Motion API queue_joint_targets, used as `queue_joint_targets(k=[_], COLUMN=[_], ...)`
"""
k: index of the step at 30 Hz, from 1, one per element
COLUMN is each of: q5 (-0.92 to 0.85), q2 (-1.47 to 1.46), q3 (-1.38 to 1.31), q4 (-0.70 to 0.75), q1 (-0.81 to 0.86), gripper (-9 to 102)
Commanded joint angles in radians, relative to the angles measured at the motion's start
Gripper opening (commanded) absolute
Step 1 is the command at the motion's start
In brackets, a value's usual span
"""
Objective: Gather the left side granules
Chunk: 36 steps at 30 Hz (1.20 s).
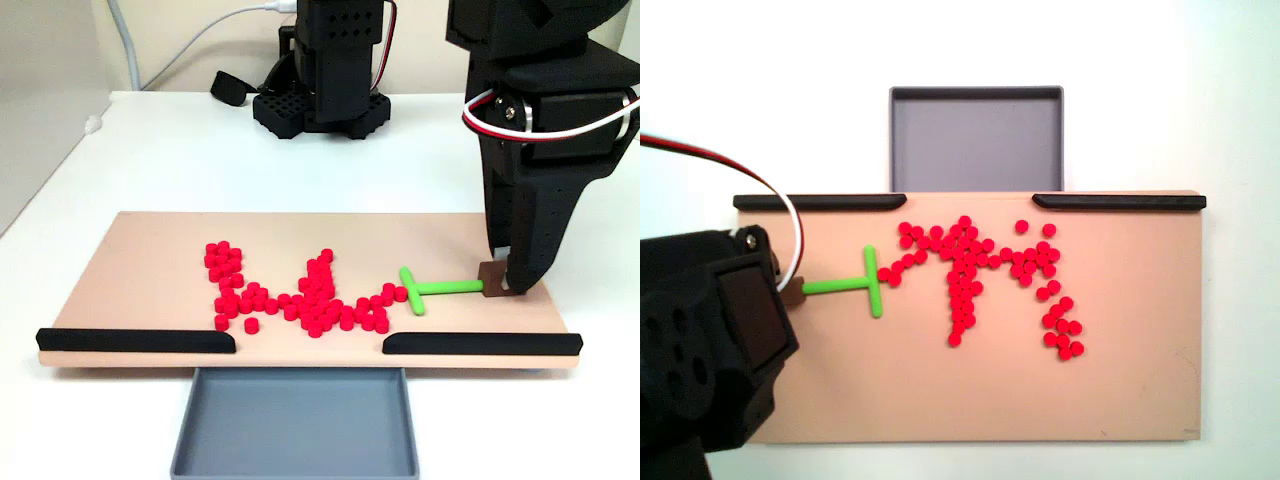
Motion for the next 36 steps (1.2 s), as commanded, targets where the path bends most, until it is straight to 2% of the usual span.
queue_joint_targets(k=[1,36], q5=[-0.015,-0.055], q2=[0.0,-0.006], q3=[-0.025,-0.025], q4=[-0.003,-0.003], q1=[0.014,0.071], gripper=[0,0])
